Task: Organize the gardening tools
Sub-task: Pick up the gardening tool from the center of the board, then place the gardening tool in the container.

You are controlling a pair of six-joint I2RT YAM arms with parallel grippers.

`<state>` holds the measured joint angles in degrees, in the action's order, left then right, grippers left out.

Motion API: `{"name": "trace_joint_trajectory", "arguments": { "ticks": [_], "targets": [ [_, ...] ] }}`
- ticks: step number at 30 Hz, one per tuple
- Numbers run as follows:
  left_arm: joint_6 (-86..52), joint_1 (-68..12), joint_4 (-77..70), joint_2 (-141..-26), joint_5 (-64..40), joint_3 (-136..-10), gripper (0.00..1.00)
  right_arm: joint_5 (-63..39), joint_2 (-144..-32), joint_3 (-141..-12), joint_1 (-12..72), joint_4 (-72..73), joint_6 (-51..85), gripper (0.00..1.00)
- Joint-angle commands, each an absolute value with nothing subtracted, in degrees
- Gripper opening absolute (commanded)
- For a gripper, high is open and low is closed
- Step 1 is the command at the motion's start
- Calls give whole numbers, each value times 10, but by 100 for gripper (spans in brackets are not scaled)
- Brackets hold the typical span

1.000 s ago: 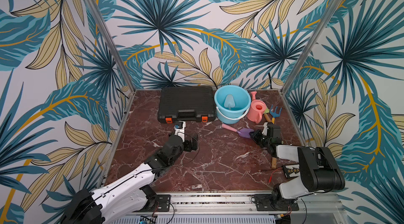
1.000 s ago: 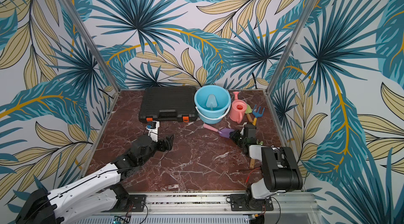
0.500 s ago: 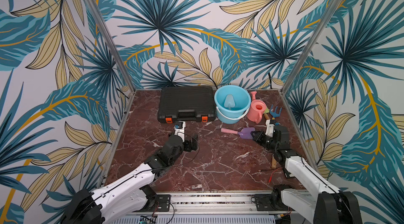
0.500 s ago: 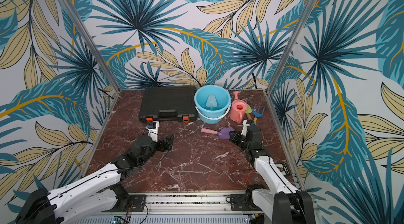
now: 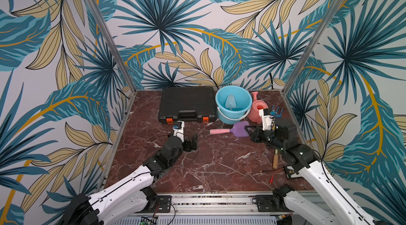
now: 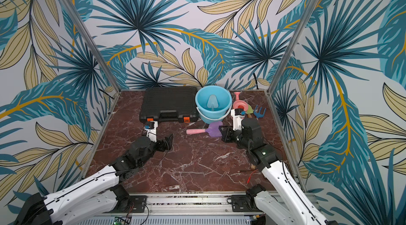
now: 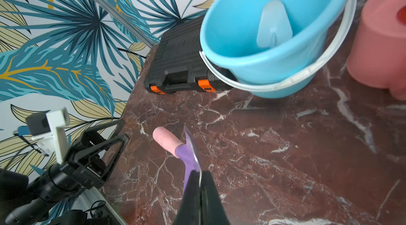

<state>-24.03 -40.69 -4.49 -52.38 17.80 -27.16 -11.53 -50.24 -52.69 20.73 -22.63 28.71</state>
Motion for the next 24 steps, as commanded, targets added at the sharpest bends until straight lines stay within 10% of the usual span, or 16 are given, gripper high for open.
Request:
{"name": "trace_joint_trajectory", "arguments": {
  "ticks": [1, 15, 24],
  "targets": [
    [-243, -406, -47, -515, 183, -276, 100, -37, -542, -598, 212, -257, 228, 0],
    [-251, -406, -52, -529, 166, -278, 100, 224, -733, -830, 211, -282, 63, 0],
    [-252, -406, -46, -511, 165, -276, 100, 193, -921, -973, 209, -388, -26, 2]
  ]
}}
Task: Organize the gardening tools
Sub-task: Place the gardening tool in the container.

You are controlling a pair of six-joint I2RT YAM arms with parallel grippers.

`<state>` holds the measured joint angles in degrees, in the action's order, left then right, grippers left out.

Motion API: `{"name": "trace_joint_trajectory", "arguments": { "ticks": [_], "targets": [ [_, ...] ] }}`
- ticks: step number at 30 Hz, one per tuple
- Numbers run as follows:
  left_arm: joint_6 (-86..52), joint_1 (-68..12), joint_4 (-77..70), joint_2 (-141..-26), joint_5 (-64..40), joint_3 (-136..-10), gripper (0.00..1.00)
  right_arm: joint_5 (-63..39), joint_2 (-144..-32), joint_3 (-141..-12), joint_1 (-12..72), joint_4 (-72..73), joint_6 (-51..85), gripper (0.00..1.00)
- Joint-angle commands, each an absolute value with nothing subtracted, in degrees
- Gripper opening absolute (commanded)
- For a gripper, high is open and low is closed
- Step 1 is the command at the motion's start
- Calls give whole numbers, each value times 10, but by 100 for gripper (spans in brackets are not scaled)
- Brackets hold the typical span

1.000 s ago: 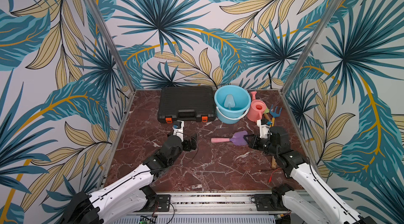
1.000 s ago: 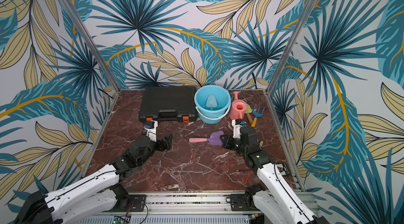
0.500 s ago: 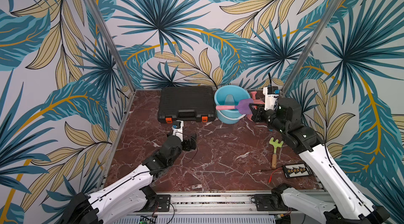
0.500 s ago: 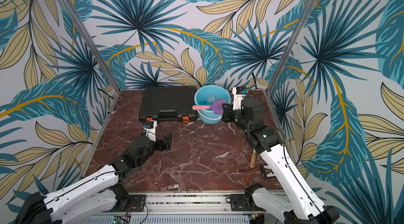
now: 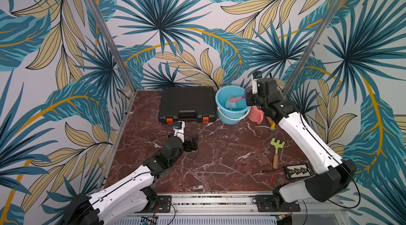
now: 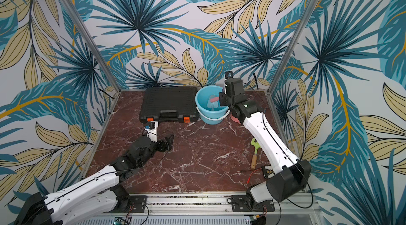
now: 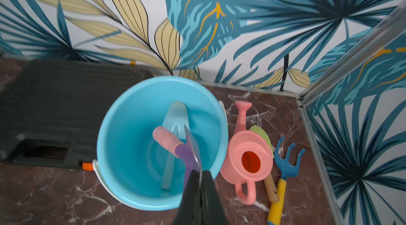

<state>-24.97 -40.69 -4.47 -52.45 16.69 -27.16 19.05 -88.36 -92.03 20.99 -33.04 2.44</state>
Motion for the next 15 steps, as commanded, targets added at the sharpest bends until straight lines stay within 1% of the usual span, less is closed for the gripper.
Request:
{"name": "trace_joint_trajectory", "arguments": {
  "ticks": [1, 3, 6, 11, 15],
  "targets": [
    [-253, -406, -46, -510, 162, -276, 100, 178, -944, -998, 208, -405, -38, 2],
    [-255, -406, -47, -511, 158, -276, 100, 163, -992, -1048, 205, -445, -52, 0],
    [-257, -406, -47, -512, 155, -276, 100, 144, -1063, -1124, 202, -508, -63, 0],
    [-256, -406, -47, -513, 153, -277, 100, 67, -1143, -1202, 184, -566, -65, 0],
    [-254, -406, -50, -515, 153, -276, 100, 30, -1173, -1220, 167, -575, -59, 15]
  ]
}}
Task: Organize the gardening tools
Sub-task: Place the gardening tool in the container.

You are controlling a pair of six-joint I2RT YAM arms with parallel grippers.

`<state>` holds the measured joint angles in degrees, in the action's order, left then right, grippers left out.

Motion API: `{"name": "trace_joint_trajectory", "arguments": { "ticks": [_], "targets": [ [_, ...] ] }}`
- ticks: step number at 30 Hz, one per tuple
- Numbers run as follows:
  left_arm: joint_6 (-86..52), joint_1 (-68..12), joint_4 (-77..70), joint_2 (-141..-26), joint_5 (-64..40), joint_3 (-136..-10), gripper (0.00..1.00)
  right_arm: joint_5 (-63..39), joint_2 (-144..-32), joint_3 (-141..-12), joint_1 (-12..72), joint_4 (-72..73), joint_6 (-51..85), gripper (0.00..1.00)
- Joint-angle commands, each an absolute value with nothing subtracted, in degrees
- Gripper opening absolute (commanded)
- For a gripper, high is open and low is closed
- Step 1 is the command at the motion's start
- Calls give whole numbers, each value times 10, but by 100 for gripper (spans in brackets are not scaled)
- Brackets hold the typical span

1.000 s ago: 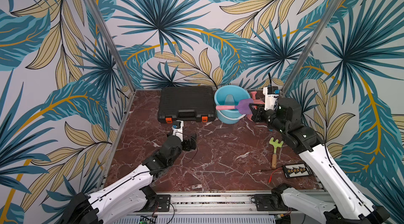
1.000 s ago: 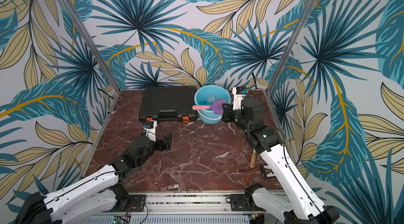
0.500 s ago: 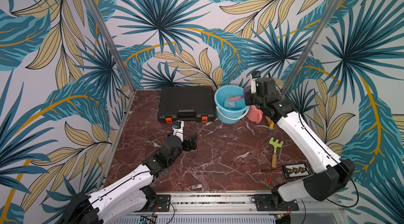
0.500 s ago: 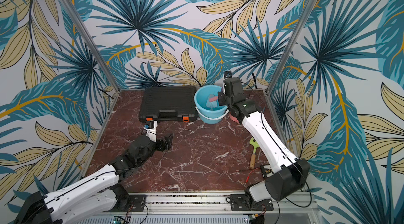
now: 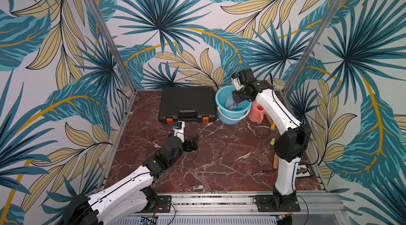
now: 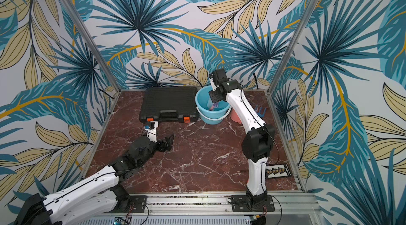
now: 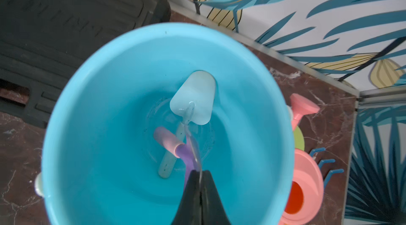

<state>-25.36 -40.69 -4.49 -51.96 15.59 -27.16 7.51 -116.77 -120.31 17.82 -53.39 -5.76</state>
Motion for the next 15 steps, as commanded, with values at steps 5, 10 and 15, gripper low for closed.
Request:
{"name": "trace_joint_trajectory", "arguments": {
  "ticks": [5, 10, 15],
  "targets": [
    [-254, -406, -51, -520, 153, -276, 100, 69, -1154, -1203, 162, -539, -37, 50],
    [-255, -406, -52, -526, 152, -278, 100, 113, -1047, -1093, 163, -432, 2, 82],
    [-266, -406, -48, -529, 154, -279, 100, 170, -931, -973, 163, -353, 62, 95]
  ]
}}
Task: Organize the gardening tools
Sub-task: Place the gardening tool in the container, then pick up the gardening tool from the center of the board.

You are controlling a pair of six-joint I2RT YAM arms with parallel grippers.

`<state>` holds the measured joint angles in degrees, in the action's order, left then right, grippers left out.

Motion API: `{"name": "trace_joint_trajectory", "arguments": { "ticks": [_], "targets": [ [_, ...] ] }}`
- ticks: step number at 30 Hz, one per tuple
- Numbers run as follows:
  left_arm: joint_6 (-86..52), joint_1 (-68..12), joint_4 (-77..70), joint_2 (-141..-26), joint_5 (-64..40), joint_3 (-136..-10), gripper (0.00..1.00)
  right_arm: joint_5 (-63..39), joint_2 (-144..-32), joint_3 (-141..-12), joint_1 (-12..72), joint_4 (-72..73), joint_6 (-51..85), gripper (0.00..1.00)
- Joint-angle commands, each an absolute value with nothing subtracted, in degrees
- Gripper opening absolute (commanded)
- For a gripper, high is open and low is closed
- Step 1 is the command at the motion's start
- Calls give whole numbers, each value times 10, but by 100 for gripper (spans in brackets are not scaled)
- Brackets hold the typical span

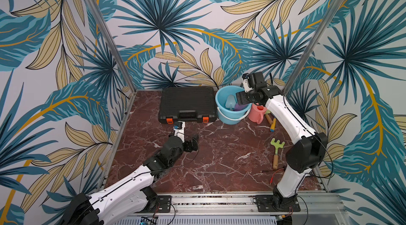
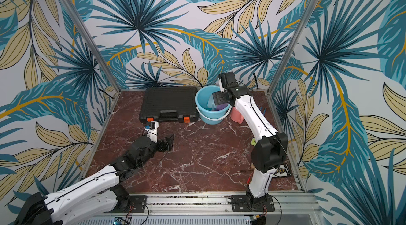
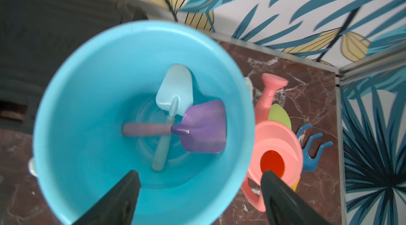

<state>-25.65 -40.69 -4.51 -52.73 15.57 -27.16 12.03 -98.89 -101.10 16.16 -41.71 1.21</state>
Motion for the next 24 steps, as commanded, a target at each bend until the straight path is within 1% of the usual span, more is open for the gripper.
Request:
{"name": "trace_joint_trajectory", "arguments": {
  "ticks": [1, 3, 9, 12, 17, 20, 24],
  "targets": [
    [-267, -406, -46, -529, 150, -281, 100, 182, -910, -947, 163, -343, 78, 96],
    [-276, -406, -36, -530, 156, -286, 100, 202, -868, -891, 162, -324, 103, 99],
    [-296, -406, -43, -512, 179, -273, 100, 284, -765, -738, 146, -295, 172, 100],
    [-292, -406, -32, -506, 175, -278, 100, 286, -740, -663, 122, -278, 198, 99],
    [-294, -406, -30, -508, 176, -279, 100, 246, -746, -574, 65, -236, 238, 99],
    [-292, -406, -32, -511, 175, -279, 100, 245, -776, -559, 44, -231, 246, 99],
    [-287, -406, -33, -512, 176, -278, 100, 248, -805, -558, 22, -261, 279, 99]
  ]
}}
